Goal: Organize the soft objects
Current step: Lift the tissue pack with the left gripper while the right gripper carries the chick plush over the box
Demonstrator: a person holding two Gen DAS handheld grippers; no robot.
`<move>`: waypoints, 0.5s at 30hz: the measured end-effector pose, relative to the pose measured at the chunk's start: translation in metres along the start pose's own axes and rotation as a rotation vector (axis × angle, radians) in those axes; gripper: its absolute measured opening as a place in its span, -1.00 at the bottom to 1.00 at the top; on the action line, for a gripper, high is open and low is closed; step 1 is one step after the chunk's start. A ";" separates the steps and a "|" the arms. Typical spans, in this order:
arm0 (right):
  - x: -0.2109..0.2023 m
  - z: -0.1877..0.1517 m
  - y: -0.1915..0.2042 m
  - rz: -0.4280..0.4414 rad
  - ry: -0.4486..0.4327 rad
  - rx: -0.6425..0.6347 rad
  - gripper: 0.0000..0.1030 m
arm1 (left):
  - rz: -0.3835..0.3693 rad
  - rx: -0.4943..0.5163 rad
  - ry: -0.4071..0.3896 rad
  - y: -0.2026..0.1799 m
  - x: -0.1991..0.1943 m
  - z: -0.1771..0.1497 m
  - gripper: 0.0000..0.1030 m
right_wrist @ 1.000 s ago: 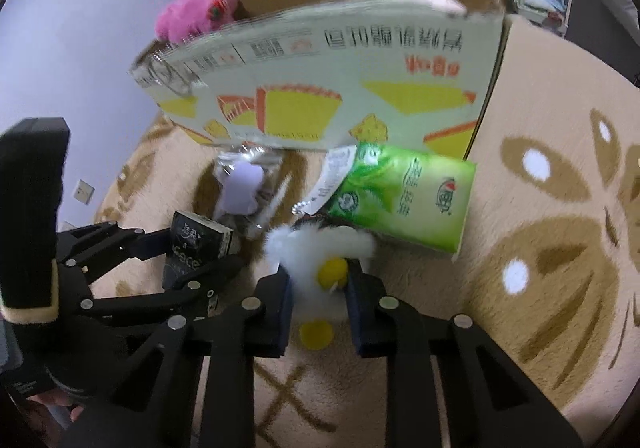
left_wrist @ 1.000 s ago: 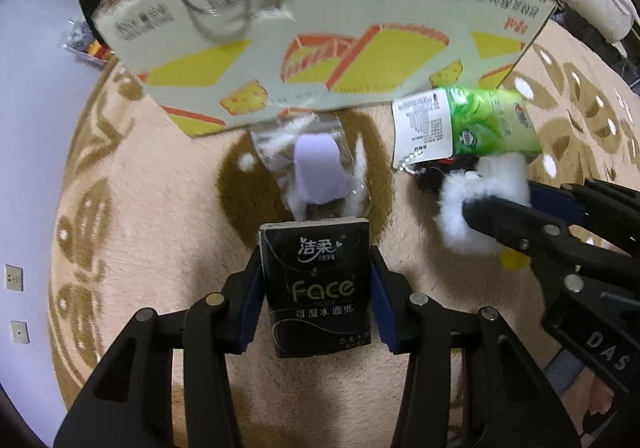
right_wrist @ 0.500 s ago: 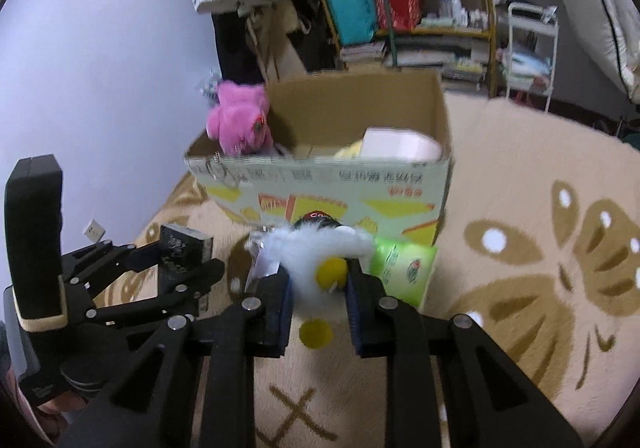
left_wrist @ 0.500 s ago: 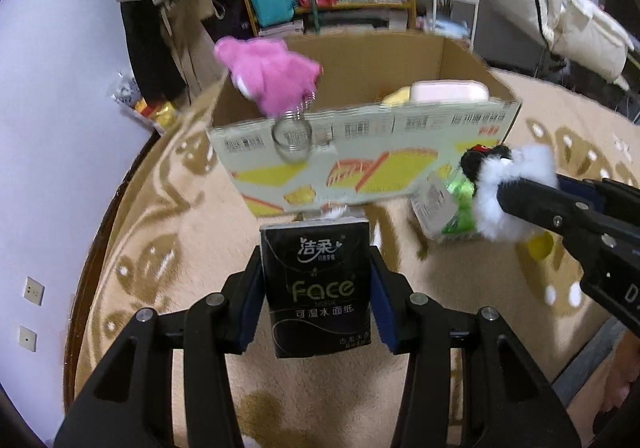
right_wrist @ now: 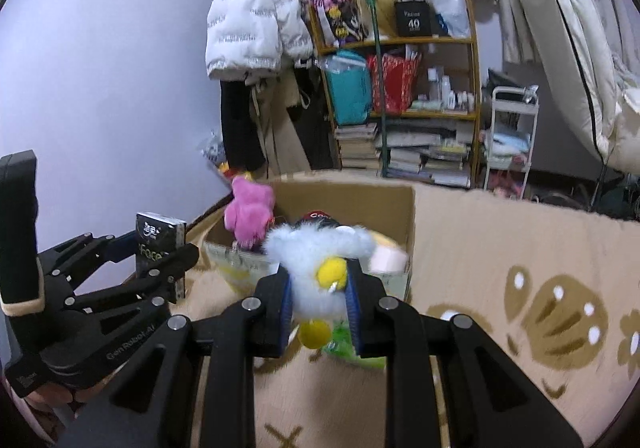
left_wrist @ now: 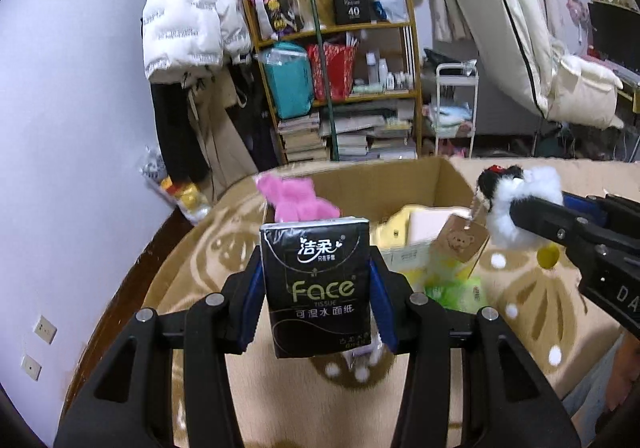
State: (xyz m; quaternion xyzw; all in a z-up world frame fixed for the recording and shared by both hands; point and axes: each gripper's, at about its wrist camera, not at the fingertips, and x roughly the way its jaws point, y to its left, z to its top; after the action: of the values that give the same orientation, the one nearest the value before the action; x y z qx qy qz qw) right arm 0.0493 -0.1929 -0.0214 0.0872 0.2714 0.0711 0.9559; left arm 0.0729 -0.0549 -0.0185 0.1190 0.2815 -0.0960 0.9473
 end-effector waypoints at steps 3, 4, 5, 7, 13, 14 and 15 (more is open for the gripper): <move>0.003 0.011 -0.004 -0.002 -0.007 0.004 -0.53 | -0.002 0.010 -0.026 0.001 0.002 0.012 -0.11; 0.005 0.014 -0.006 -0.001 -0.007 0.005 -0.53 | 0.001 0.017 -0.039 0.001 0.003 0.016 -0.11; 0.006 0.017 -0.007 -0.004 -0.007 0.004 -0.53 | 0.005 0.021 -0.051 0.001 0.004 0.020 -0.11; 0.010 0.022 -0.010 -0.005 -0.006 0.001 -0.53 | 0.014 0.023 -0.074 0.002 0.007 0.029 -0.11; 0.021 0.044 -0.017 -0.002 -0.023 -0.013 -0.53 | 0.003 -0.023 -0.096 0.012 0.024 0.057 -0.11; 0.022 0.046 -0.018 0.000 -0.025 -0.013 -0.53 | 0.004 -0.031 -0.101 0.013 0.027 0.061 -0.11; 0.025 0.051 -0.020 0.004 -0.028 -0.013 -0.53 | 0.006 -0.037 -0.106 0.014 0.030 0.066 -0.11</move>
State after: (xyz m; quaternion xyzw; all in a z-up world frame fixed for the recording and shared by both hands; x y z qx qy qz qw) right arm 0.0991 -0.2141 0.0047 0.0825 0.2576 0.0734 0.9599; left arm 0.1346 -0.0632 0.0207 0.0970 0.2320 -0.0940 0.9633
